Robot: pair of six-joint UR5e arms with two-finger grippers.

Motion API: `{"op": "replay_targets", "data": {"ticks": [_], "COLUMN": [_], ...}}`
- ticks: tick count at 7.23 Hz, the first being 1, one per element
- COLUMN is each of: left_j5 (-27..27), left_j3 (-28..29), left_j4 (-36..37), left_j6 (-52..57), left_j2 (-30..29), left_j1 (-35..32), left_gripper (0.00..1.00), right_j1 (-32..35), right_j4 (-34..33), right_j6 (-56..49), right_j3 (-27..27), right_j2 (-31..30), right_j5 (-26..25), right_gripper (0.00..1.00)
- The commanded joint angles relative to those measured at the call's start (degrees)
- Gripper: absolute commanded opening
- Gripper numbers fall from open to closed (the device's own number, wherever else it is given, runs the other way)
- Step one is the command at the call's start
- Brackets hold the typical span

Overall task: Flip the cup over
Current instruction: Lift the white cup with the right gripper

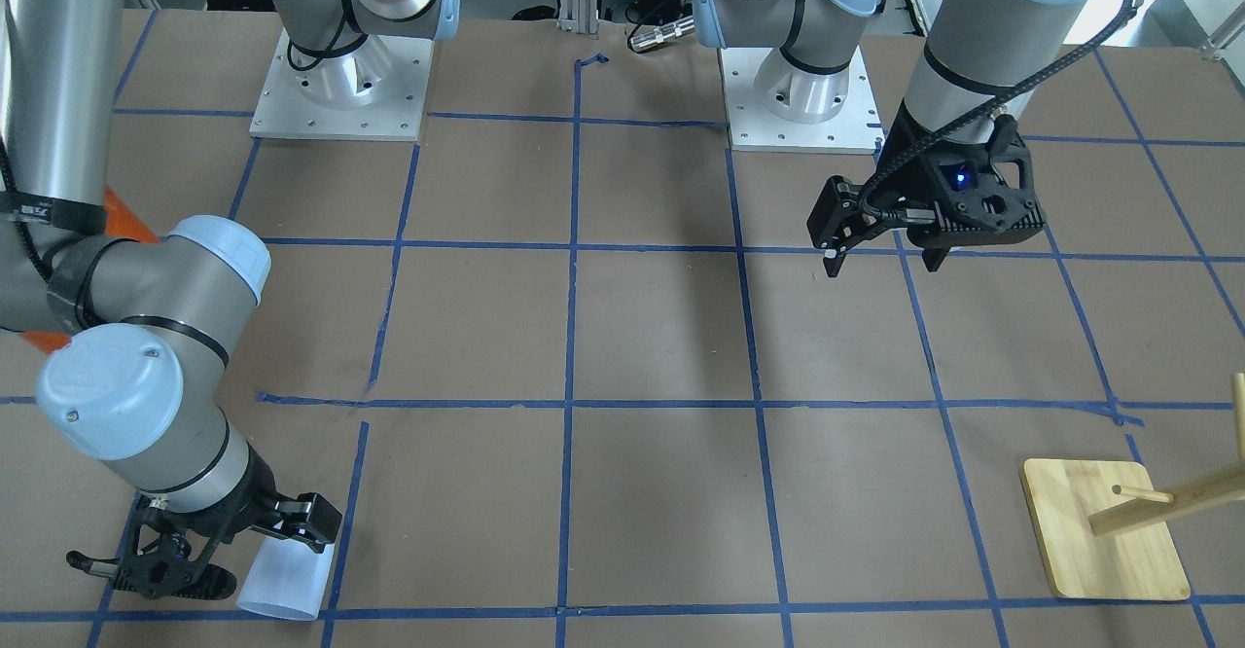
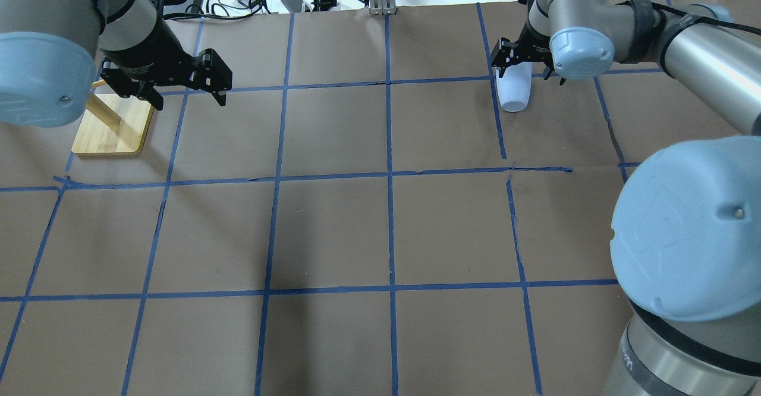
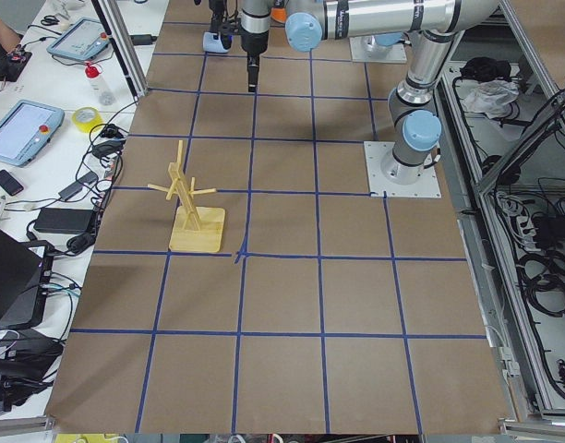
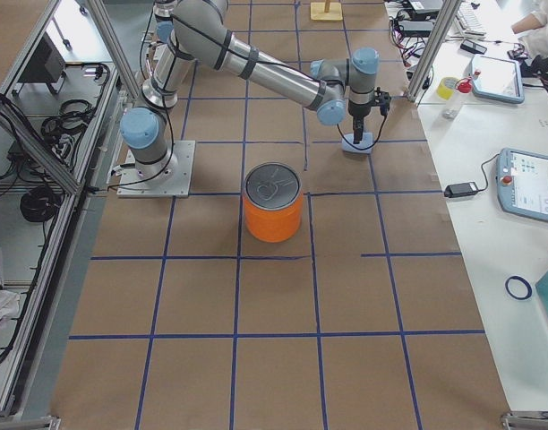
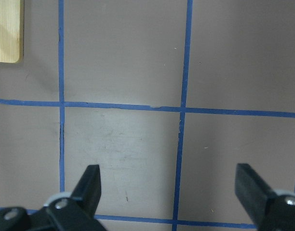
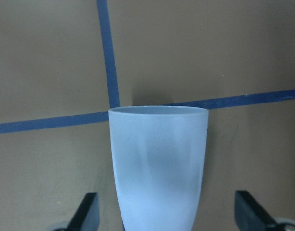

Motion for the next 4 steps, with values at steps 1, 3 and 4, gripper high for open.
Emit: {"op": "replay_targets", "data": {"ticks": [1, 3, 4], "left_j5": [0.00, 0.09, 0.00], "left_j3": [0.00, 0.09, 0.09], "left_j4": [-0.07, -0.07, -0.07], "left_j6": [0.00, 0.00, 0.00], "left_j2": [-0.04, 0.05, 0.05], "left_j1": [0.01, 0.01, 0.01], "left_gripper": [1.00, 1.00, 1.00], "right_j1": [0.00, -0.09, -0.09], "right_j4": [-1.60, -2.91, -4.40], "right_j6": [-0.27, -0.09, -0.09], "right_j3": [0.07, 0.07, 0.07], "right_j2": [1.82, 2.44, 3.40], "right_j5": [0.27, 0.44, 0.44], "right_gripper": [1.00, 1.00, 1.00]}}
